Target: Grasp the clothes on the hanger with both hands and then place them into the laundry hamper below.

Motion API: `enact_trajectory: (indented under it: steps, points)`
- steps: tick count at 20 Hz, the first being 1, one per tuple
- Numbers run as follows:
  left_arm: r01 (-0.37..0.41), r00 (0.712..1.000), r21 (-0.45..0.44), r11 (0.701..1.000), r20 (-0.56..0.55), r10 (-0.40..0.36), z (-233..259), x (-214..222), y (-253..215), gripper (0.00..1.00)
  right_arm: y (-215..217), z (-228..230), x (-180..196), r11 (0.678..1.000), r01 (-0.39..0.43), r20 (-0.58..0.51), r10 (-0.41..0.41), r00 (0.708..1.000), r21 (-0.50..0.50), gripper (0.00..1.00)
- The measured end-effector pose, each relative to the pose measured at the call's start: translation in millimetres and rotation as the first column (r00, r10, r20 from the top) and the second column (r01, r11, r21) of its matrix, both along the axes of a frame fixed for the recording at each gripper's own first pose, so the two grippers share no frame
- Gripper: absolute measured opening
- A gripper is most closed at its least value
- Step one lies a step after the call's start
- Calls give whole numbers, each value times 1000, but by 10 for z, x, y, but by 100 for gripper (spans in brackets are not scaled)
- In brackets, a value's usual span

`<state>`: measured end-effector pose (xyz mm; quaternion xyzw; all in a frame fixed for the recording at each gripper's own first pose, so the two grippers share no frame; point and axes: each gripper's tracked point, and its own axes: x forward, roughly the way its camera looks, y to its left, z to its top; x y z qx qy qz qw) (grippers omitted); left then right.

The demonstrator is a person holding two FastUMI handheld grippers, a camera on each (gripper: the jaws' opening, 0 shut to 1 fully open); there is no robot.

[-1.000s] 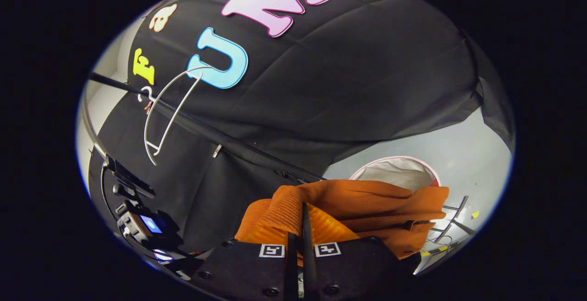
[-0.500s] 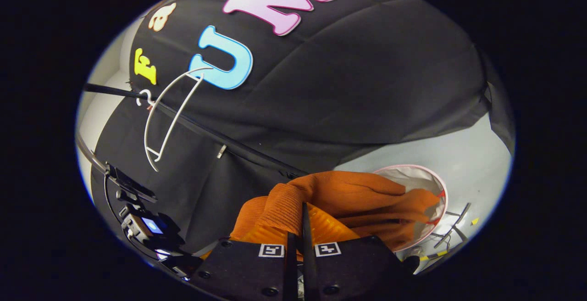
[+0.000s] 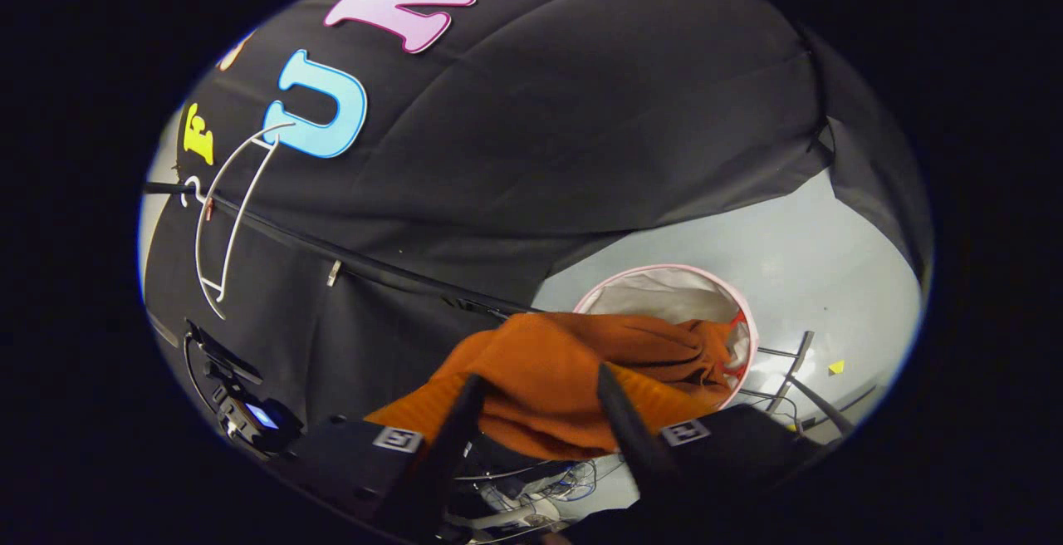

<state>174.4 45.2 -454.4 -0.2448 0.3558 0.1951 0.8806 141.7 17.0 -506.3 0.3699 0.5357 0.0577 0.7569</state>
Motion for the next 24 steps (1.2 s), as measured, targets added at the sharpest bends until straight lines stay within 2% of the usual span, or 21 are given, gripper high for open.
enact_trajectory:
  steps: [1,2,5,9,10,11,16,20,24]
  points:
    - [0,1000,8,1000,10,0,9,8,17,92,4,20,51,1000,16,13,-16,1000,2,97]
    - [-1,1000,10,1000,14,1,46,-4,30,96,-12,6,68,1000,15,27,-15,1000,-14,98]
    - [8,1000,-7,1000,25,-8,80,-42,-25,95,-62,35,24,999,-11,43,13,999,-52,99]
    - [4,998,-41,999,55,-1,140,-194,-60,95,-62,82,-84,999,26,23,-25,999,-33,99]
    - [0,998,-44,999,56,2,161,-249,-43,92,-53,105,-113,999,28,25,-27,999,-33,98]
    - [-4,998,-45,999,58,6,182,-317,-23,95,-53,128,-157,999,25,29,-24,999,-35,98]
    - [-9,992,-41,999,129,14,582,-579,128,96,27,432,-262,998,45,91,-41,995,-50,98]
    - [53,972,-5,999,231,-50,1100,-807,187,95,83,849,-450,989,90,215,-64,975,-114,99]
    - [145,941,62,987,301,-157,1552,-1129,240,95,113,1395,-723,963,195,355,-119,927,-187,98]
